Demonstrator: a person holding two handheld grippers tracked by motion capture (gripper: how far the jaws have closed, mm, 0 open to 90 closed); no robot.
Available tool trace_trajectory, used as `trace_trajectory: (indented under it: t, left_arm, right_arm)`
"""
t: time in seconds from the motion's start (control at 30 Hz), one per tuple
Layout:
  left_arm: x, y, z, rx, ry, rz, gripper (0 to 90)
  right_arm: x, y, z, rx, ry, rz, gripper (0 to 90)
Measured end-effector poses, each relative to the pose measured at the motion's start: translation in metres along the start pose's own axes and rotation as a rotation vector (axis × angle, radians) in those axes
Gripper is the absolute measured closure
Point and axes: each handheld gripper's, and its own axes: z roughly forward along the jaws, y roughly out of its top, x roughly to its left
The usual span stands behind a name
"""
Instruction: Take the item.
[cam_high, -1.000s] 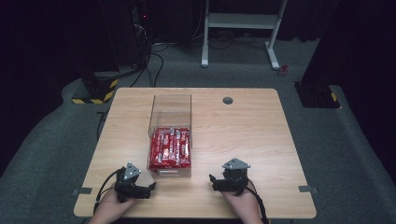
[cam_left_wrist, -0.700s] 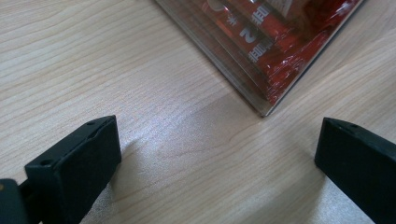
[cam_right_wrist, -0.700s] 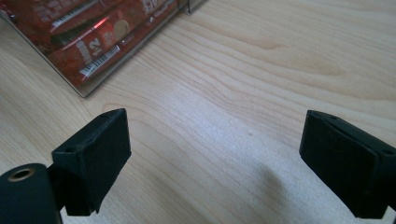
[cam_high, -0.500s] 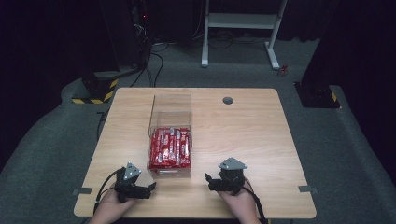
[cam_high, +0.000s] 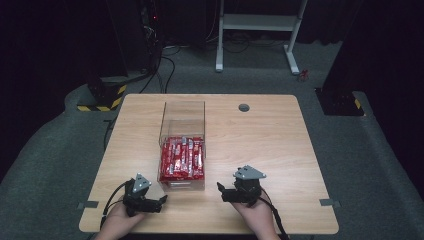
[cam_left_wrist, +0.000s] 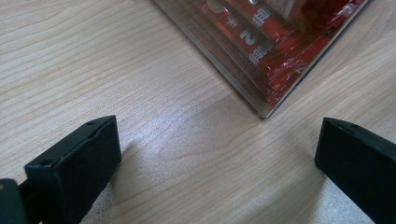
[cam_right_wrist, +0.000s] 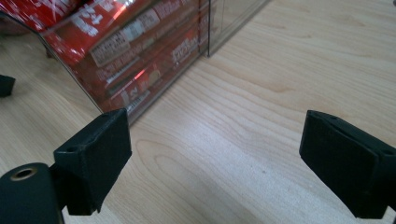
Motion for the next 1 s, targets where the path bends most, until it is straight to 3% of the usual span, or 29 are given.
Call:
trace_trajectory:
  t: [0.5,1.0]
  left_arm:
    - [0.0,0.0,0.0,-0.001,-0.002,-0.002,0.6]
    - [0.001,0.0,0.0,-0.001,-0.003,-0.003,0.6]
  right_arm:
    - [0.005,0.018,-0.01,-0.026,0.0,-0.042,9.5]
    - [0.013,0.031,-0.011,-0.057,0.023,-0.038,9.6]
